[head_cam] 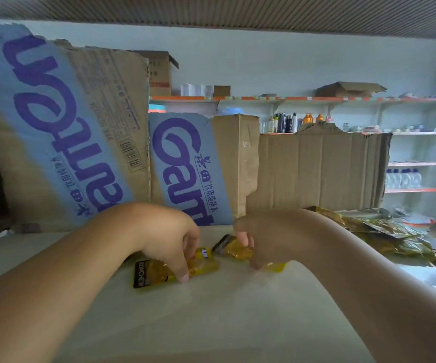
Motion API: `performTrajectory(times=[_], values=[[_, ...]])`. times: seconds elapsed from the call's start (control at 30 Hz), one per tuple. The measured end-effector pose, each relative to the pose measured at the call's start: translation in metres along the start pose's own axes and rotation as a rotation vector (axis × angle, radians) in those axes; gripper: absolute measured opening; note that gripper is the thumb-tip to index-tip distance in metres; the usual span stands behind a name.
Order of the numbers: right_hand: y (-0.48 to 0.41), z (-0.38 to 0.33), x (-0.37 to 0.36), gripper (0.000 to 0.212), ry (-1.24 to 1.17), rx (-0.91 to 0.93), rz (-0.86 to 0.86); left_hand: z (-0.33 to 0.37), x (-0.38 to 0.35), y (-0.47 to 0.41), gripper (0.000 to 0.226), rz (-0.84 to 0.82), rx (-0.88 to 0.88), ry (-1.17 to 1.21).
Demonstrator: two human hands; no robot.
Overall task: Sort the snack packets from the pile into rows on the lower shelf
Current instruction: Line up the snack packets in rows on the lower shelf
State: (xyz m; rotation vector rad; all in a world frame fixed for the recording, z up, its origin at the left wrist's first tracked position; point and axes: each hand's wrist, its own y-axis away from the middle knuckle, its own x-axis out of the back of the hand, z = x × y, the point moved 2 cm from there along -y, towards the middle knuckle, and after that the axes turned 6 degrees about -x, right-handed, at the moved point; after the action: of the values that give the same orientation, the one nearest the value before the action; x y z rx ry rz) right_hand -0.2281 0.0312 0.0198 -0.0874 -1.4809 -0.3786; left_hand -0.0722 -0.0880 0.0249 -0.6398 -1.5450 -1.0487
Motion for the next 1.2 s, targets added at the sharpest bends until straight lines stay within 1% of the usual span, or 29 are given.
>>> performTrajectory(times=[0.03, 0.1, 0.17, 0.23, 0.27, 0.33, 0.43, 0.53, 0.6, 0.67, 0.77, 0.83, 0.87, 0.9, 0.97, 1.03, 1.07, 1.1, 1.13, 1.2], values=[[-0.001, 0.002, 0.000, 0.040, -0.025, 0.014, -0.025, -0.002, 0.001, 0.002, 0.035, -0.019, 0.026, -0.014], [0.002, 0.006, 0.003, 0.055, -0.054, 0.033, -0.077, -0.007, 0.003, 0.006, 0.039, -0.033, 0.079, -0.026], [0.005, 0.007, 0.004, 0.063, -0.035, 0.028, -0.070, -0.010, 0.003, 0.008, 0.045, -0.030, 0.126, -0.019], [0.005, 0.003, 0.003, 0.062, 0.049, -0.005, -0.037, -0.009, 0.003, 0.009, 0.049, -0.029, 0.148, -0.012], [0.004, 0.000, 0.002, 0.057, 0.096, -0.006, -0.025, -0.008, 0.002, 0.009, 0.049, -0.029, 0.149, -0.014], [0.003, -0.004, -0.001, 0.052, 0.151, 0.020, -0.048, -0.005, 0.001, 0.007, 0.050, -0.030, 0.140, -0.021], [0.007, -0.007, 0.001, 0.064, 0.102, 0.077, -0.080, -0.001, 0.001, 0.007, 0.048, -0.044, 0.133, -0.020], [0.010, -0.008, 0.002, 0.068, -0.004, 0.104, -0.094, 0.001, 0.001, 0.006, 0.046, -0.060, 0.133, -0.035], [0.010, -0.010, 0.001, 0.065, 0.006, 0.076, -0.089, 0.001, 0.000, 0.006, 0.045, -0.060, 0.135, -0.050], [0.009, -0.011, 0.002, 0.054, 0.030, 0.096, -0.084, 0.001, 0.000, 0.006, 0.045, -0.064, 0.135, -0.060], [0.013, -0.008, 0.004, 0.038, -0.148, 0.172, -0.128, -0.001, 0.001, 0.007, 0.047, -0.079, 0.143, -0.044], [0.013, -0.001, 0.006, 0.025, -0.243, 0.141, -0.113, -0.003, 0.001, 0.007, 0.050, -0.085, 0.146, -0.040], [0.012, 0.002, 0.007, 0.019, -0.222, 0.115, -0.083, -0.003, 0.000, 0.007, 0.051, -0.083, 0.148, -0.039], [0.011, 0.005, 0.007, 0.024, -0.164, 0.074, -0.054, -0.004, 0.000, 0.006, 0.053, -0.077, 0.150, -0.033], [0.009, 0.006, 0.005, 0.045, -0.038, -0.038, -0.044, -0.005, -0.001, 0.006, 0.055, -0.065, 0.159, -0.010], [0.008, 0.002, 0.002, 0.067, 0.010, -0.111, -0.072, -0.006, -0.002, 0.006, 0.057, -0.069, 0.165, 0.012], [0.007, -0.001, 0.001, 0.074, 0.018, -0.117, -0.079, -0.006, -0.001, 0.007, 0.057, -0.078, 0.164, 0.014], [0.007, -0.005, 0.000, 0.075, 0.029, -0.103, -0.076, -0.006, -0.001, 0.007, 0.057, -0.087, 0.159, 0.008], [0.007, -0.009, 0.000, 0.071, 0.050, -0.081, -0.066, -0.005, 0.000, 0.007, 0.056, -0.089, 0.152, -0.005], [0.008, -0.012, 0.000, 0.052, 0.074, -0.040, -0.034, -0.005, 0.000, 0.007, 0.053, -0.081, 0.137, -0.030]])
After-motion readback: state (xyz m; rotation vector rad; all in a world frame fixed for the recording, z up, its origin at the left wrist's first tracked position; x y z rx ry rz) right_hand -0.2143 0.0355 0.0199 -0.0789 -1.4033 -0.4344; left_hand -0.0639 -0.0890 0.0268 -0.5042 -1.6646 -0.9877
